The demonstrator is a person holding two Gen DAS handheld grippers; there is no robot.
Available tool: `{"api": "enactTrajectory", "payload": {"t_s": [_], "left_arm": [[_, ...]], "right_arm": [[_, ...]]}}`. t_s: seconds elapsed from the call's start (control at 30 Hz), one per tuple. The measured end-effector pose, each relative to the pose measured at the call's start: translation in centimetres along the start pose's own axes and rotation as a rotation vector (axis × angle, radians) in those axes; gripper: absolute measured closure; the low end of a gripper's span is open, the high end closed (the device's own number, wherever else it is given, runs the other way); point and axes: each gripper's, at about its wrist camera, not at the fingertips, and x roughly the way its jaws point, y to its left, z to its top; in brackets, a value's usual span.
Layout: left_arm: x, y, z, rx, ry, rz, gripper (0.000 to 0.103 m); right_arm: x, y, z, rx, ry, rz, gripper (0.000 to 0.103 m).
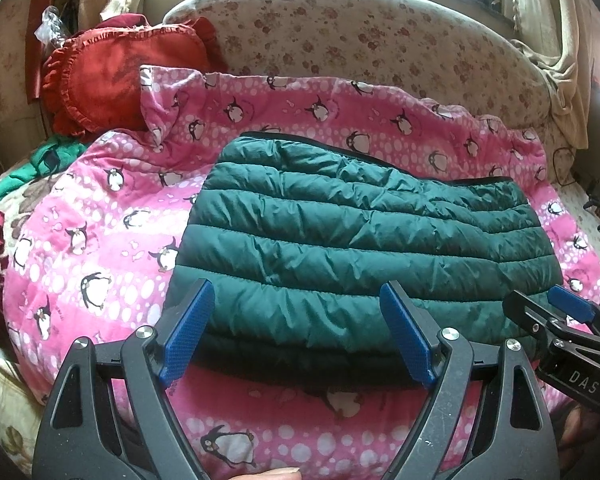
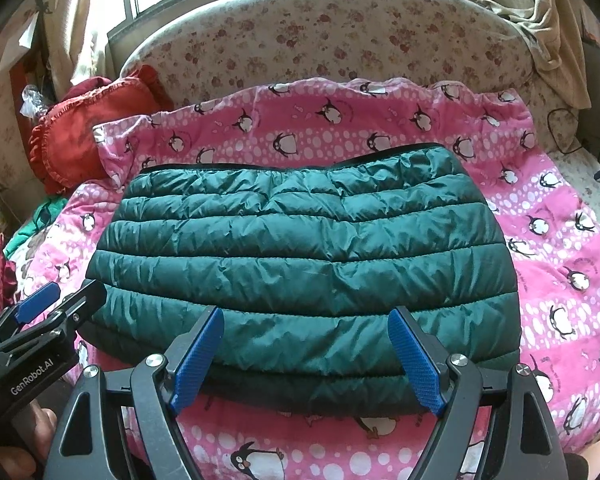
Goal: Fold large clothes
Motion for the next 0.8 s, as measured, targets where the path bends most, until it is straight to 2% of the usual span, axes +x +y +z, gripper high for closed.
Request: {"api": "enactTrajectory", "payload": {"t_s": [0.8], "left_arm": [[1.5, 0.3, -0.1, 0.011, -0.012, 0.022, 0.018]], "right_arm": [[1.9, -0.3, 0.4, -0.003, 0.036, 0.003, 0.021]]}}
